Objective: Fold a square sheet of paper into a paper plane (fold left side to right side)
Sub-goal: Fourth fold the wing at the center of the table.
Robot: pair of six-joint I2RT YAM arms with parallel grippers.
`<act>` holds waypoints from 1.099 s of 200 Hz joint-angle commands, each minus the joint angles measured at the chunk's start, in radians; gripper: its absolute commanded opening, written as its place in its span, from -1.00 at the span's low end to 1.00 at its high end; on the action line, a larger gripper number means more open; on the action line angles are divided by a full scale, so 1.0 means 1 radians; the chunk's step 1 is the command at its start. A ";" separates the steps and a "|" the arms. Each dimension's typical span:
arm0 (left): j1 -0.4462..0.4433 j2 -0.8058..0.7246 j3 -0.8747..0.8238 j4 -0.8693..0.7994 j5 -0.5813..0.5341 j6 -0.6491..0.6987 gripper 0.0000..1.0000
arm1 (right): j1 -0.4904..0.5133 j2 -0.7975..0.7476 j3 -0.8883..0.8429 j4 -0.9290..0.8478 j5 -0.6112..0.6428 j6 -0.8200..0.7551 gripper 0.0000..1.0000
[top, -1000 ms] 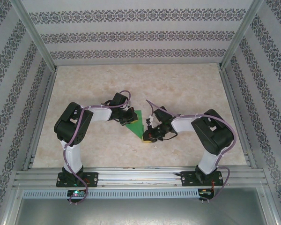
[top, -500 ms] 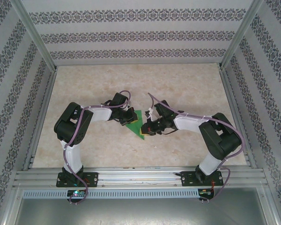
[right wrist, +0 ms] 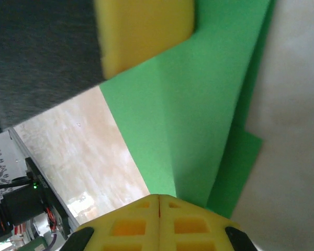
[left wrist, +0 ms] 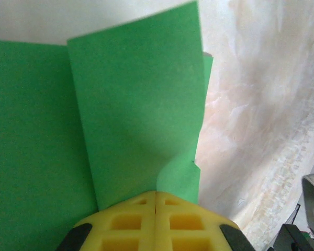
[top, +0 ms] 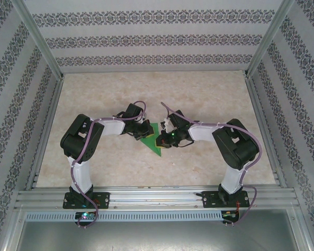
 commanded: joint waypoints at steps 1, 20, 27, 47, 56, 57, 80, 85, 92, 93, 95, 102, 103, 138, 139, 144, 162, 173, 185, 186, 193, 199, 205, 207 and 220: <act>0.003 0.015 -0.030 -0.081 -0.053 0.020 -1.00 | 0.000 0.024 0.010 -0.027 0.034 -0.010 -1.00; 0.004 0.014 -0.027 -0.081 -0.053 0.025 -1.00 | 0.006 0.034 0.015 -0.060 0.048 -0.026 -1.00; 0.004 0.012 -0.027 -0.080 -0.054 0.026 -1.00 | 0.008 0.038 0.018 -0.074 0.055 -0.032 -1.00; 0.003 0.011 -0.023 -0.079 -0.056 0.029 -1.00 | 0.011 0.047 0.022 -0.104 0.072 -0.045 -1.00; 0.004 0.009 -0.023 -0.073 -0.055 0.030 -1.00 | 0.014 0.049 0.023 -0.122 0.082 -0.051 -1.00; 0.004 0.009 -0.023 -0.073 -0.055 0.030 -1.00 | 0.013 0.049 0.024 -0.122 0.084 -0.052 -1.00; 0.003 0.005 -0.024 -0.061 -0.054 0.031 -0.96 | 0.023 0.059 0.041 -0.188 0.125 -0.083 -1.00; 0.005 0.003 -0.024 -0.056 -0.054 0.031 -0.94 | 0.026 0.063 0.045 -0.204 0.135 -0.090 -1.00; 0.006 0.002 -0.024 -0.048 -0.054 0.030 -0.91 | 0.028 0.066 0.052 -0.225 0.148 -0.099 -1.00; 0.006 0.002 -0.024 -0.047 -0.054 0.029 -0.91 | 0.028 0.066 0.053 -0.228 0.149 -0.100 -1.00; 0.006 0.001 -0.024 -0.043 -0.054 0.030 -0.90 | 0.030 0.067 0.055 -0.234 0.153 -0.102 -1.00; 0.009 -0.001 -0.024 -0.036 -0.054 0.030 -0.89 | 0.034 0.071 0.059 -0.250 0.164 -0.109 -1.00; 0.010 -0.001 -0.023 -0.035 -0.054 0.030 -0.88 | 0.035 0.071 0.060 -0.252 0.165 -0.110 -1.00; 0.033 0.000 -0.021 0.005 -0.058 0.041 -0.88 | 0.045 0.080 0.062 -0.287 0.195 -0.121 -1.00; 0.033 0.001 -0.021 0.006 -0.059 0.042 -0.88 | 0.046 0.080 0.062 -0.288 0.195 -0.122 -1.00; 0.038 0.002 -0.020 0.013 -0.062 0.045 -0.88 | 0.045 0.080 0.063 -0.290 0.198 -0.122 -1.00; 0.055 0.015 -0.017 0.041 -0.069 0.059 -0.88 | 0.051 0.085 0.064 -0.302 0.203 -0.124 -1.00; 0.066 0.022 -0.015 0.057 -0.072 0.070 -0.89 | 0.051 0.086 0.065 -0.309 0.207 -0.125 -1.00; 0.081 0.028 -0.017 0.077 -0.073 0.081 -0.88 | 0.053 0.087 0.065 -0.314 0.210 -0.127 -1.00; 0.083 0.028 -0.017 0.078 -0.073 0.082 -0.88 | 0.053 0.087 0.065 -0.315 0.211 -0.127 -1.00; 0.089 0.031 -0.018 0.090 -0.073 0.087 -0.88 | 0.053 0.087 0.065 -0.316 0.211 -0.127 -1.00; 0.097 0.032 -0.015 0.098 -0.072 0.091 -0.88 | 0.054 0.086 0.064 -0.318 0.212 -0.129 -1.00; 0.104 0.035 -0.013 0.102 -0.073 0.096 -0.88 | 0.053 0.086 0.065 -0.321 0.212 -0.128 -1.00; 0.106 0.035 -0.013 0.102 -0.071 0.097 -0.88 | 0.054 0.086 0.065 -0.321 0.212 -0.130 -1.00; 0.119 0.039 -0.002 0.112 -0.067 0.108 -0.88 | 0.054 0.086 0.066 -0.328 0.212 -0.131 -1.00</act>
